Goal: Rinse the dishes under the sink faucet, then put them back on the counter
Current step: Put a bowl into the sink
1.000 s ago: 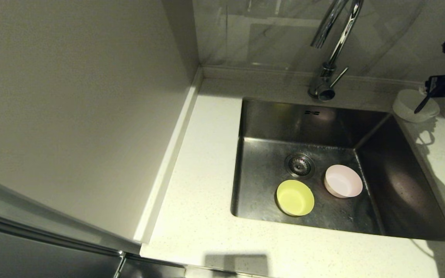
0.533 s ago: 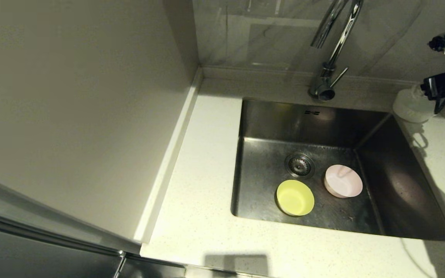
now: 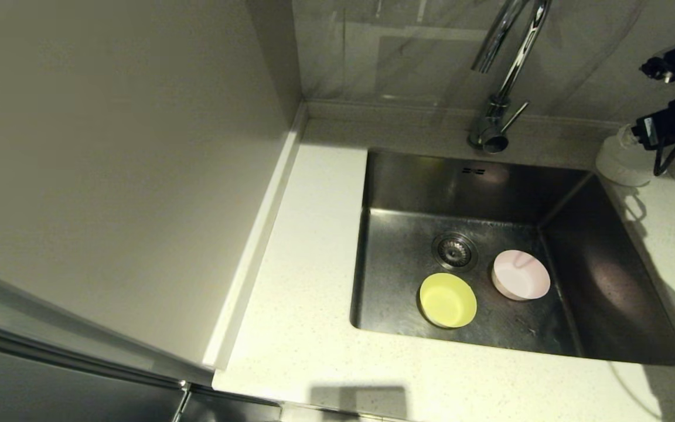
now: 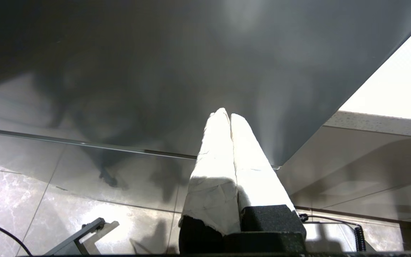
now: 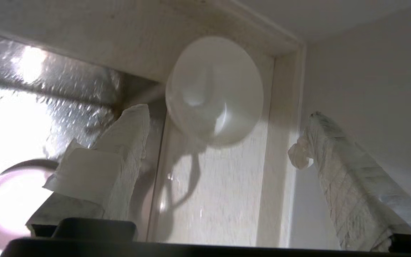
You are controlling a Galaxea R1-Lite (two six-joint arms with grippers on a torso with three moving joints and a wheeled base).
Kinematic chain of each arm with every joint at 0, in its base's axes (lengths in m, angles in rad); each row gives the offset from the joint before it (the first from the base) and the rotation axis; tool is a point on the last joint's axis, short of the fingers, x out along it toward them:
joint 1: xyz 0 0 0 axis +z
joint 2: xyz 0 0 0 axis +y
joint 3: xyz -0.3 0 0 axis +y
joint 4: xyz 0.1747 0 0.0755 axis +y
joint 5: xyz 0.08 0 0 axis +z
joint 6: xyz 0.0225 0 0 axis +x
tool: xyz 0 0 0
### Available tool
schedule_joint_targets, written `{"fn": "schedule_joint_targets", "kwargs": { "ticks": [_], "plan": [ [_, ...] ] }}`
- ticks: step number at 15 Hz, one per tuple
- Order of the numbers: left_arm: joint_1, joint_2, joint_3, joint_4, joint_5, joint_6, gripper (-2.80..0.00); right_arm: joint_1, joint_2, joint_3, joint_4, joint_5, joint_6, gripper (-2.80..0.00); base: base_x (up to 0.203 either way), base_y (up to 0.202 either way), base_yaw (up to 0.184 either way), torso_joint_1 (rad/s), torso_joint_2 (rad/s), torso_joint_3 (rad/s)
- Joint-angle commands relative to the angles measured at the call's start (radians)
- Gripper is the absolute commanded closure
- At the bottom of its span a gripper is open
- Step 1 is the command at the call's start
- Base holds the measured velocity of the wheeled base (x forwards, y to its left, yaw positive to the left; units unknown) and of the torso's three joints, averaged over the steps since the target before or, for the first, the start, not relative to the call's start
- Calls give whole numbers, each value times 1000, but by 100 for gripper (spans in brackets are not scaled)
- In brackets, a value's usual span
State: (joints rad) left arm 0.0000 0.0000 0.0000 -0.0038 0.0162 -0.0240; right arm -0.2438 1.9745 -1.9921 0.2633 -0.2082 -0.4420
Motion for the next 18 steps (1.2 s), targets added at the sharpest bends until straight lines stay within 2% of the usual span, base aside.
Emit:
{"fn": "schedule_joint_targets", "kwargs": {
  "ticks": [1,4,6,7,9,12,16,17,18],
  "plan": [
    [0,-2,0,-1,1,-1,0,-2,36,2,-1,21,-11,-280,0,0,0,0,0,0],
    [0,-2,0,-1,1,-1,0,-16,13,1,14,94,-15,-280,0,0,0,0,0,0],
    [0,-2,0,-1,1,-1,0,-35,-14,1,98,152,-16,-280,0,0,0,0,0,0],
    [0,-2,0,-1,1,-1,0,-43,-16,1,119,163,-15,0,0,0,0,0,0,0],
    [0,-2,0,-1,1,-1,0,-49,-14,1,121,155,-14,0,0,0,0,0,0,0],
    [0,-2,0,-1,1,-1,0,-48,-10,1,119,85,-17,0,0,0,0,0,0,0],
    [0,-2,0,-1,1,-1,0,-46,-13,1,120,47,-17,0,0,0,0,0,0,0],
    [0,-2,0,-1,1,-1,0,-46,-13,1,119,44,-17,-170,0,0,0,0,0,0],
    [0,-2,0,-1,1,-1,0,-46,-8,1,119,39,-16,-280,0,0,0,0,0,0]
  ]
}}
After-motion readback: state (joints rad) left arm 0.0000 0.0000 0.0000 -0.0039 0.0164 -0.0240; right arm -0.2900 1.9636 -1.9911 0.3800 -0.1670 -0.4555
